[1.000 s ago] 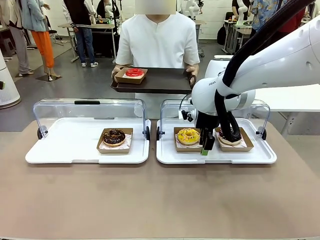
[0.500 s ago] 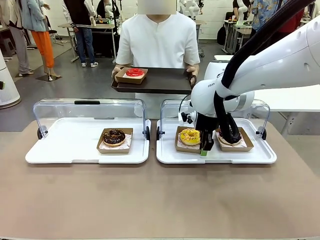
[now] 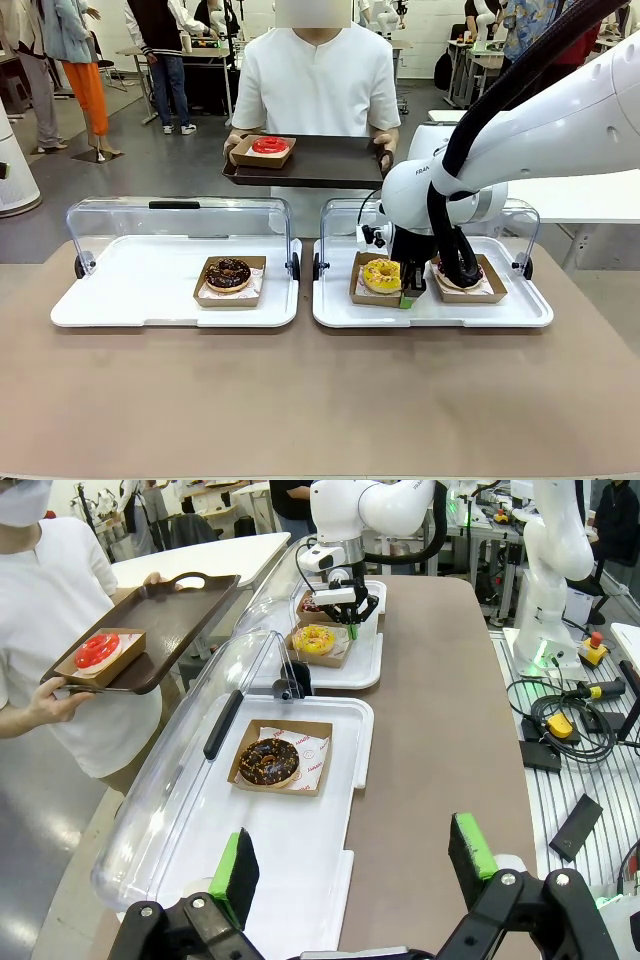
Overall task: Provide the desired donut to the person.
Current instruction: Pick up and lift the Paper togo box containing the Donut pointed at by the person.
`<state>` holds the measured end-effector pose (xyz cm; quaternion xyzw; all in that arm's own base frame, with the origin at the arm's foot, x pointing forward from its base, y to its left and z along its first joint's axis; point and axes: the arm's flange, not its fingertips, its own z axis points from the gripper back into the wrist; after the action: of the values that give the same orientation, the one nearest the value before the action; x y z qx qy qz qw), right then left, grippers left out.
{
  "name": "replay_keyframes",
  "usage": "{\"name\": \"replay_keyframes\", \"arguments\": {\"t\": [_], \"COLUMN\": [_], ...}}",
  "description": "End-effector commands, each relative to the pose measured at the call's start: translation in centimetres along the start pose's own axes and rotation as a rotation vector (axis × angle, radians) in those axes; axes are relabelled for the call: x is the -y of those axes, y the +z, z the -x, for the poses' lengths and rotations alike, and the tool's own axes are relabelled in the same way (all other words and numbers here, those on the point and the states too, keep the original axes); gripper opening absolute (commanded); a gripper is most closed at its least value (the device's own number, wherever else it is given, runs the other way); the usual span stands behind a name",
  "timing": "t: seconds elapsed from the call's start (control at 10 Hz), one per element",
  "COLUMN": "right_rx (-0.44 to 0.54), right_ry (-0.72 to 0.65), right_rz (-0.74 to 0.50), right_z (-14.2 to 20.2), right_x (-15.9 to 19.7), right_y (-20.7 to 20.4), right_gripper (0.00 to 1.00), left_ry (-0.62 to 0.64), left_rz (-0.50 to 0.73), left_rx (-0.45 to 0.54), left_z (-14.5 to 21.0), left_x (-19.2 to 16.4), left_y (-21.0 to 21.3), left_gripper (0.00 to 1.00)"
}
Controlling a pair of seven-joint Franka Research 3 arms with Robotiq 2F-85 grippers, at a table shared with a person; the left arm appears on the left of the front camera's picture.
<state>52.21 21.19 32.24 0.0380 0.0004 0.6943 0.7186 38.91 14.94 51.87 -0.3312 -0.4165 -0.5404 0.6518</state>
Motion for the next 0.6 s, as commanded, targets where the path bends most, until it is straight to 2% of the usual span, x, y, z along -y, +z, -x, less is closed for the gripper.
{"name": "replay_keyframes", "arguments": {"t": [0.0, 0.3, 0.5], "right_rx": [-0.038, -0.037, -0.072], "right_ry": [-0.005, 0.000, 0.014], "right_rz": [0.002, 0.002, 0.002], "right_z": [0.2, 0.1, -0.5], "right_x": [1.5, 1.5, -0.1], "right_y": [-1.0, -1.0, 0.9], "right_gripper": [0.00, 0.00, 0.00], "left_ry": [-0.009, -0.009, -0.009], "left_rz": [-0.008, -0.008, -0.008], "left_rx": [0.021, 0.021, 0.021], "left_z": [-0.1, -0.1, -0.1], "left_x": [-0.1, -0.1, -0.1], "left_y": [0.1, 0.1, 0.1], "left_gripper": [1.00, 1.00, 1.00]}}
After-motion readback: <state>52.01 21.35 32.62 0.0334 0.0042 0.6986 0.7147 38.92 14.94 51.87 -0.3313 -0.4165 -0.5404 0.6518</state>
